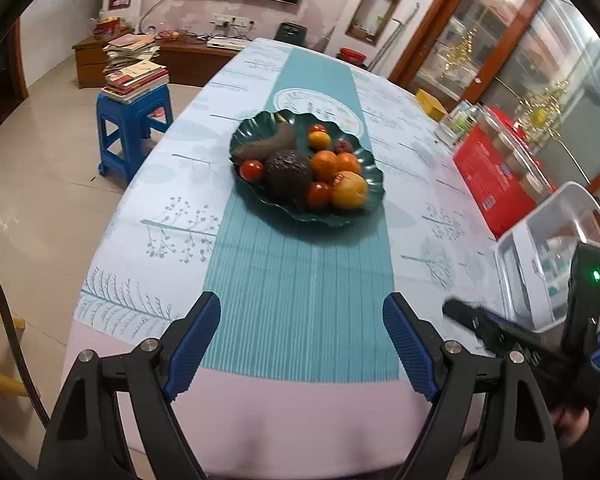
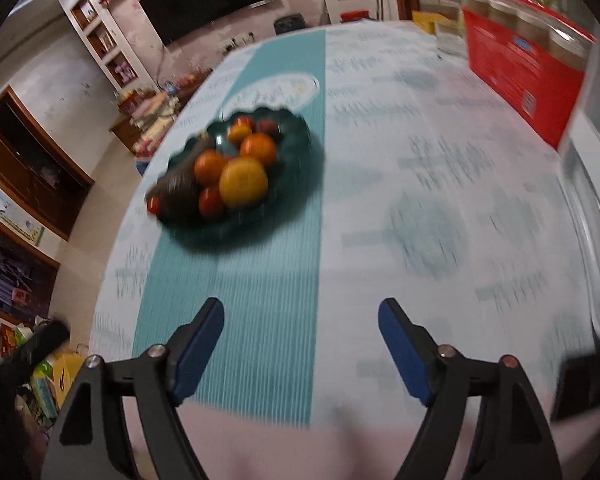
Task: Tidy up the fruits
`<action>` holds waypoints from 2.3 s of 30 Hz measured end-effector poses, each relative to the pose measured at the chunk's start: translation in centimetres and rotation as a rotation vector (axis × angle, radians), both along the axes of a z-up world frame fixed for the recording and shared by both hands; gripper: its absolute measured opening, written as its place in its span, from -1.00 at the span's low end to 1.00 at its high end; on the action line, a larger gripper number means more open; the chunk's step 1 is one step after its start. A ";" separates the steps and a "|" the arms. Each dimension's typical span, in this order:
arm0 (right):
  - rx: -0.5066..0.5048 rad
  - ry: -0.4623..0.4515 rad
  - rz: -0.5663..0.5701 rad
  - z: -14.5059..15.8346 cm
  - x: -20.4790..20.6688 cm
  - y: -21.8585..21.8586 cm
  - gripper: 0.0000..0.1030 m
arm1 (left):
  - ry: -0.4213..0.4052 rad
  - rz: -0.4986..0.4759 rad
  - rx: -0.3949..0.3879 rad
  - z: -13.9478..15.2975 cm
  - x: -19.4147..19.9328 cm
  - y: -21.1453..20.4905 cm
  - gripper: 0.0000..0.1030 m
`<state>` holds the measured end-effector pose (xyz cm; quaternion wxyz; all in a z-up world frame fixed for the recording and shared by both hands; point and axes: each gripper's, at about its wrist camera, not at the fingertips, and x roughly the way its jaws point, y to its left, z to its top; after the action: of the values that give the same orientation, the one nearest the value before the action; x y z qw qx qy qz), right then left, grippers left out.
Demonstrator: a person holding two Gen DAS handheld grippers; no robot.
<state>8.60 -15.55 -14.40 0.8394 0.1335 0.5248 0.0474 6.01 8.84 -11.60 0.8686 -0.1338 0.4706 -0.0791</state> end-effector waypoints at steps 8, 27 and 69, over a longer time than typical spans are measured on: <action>-0.020 -0.028 0.006 4.8 -5.2 0.0 0.87 | -0.081 -0.064 0.100 4.5 -2.9 -2.8 0.60; -0.054 -0.090 0.070 10.9 -10.0 0.6 0.89 | -0.108 -0.073 0.236 10.4 -6.5 -7.5 0.67; -0.112 -0.136 0.027 10.7 -9.9 -1.7 1.00 | -0.152 -0.021 0.266 10.6 -5.4 -9.5 0.98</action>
<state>-1.32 -17.21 -3.67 0.8786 0.0756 0.4699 0.0380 0.63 -0.66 -0.96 0.9108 -0.0061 0.4113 -0.0349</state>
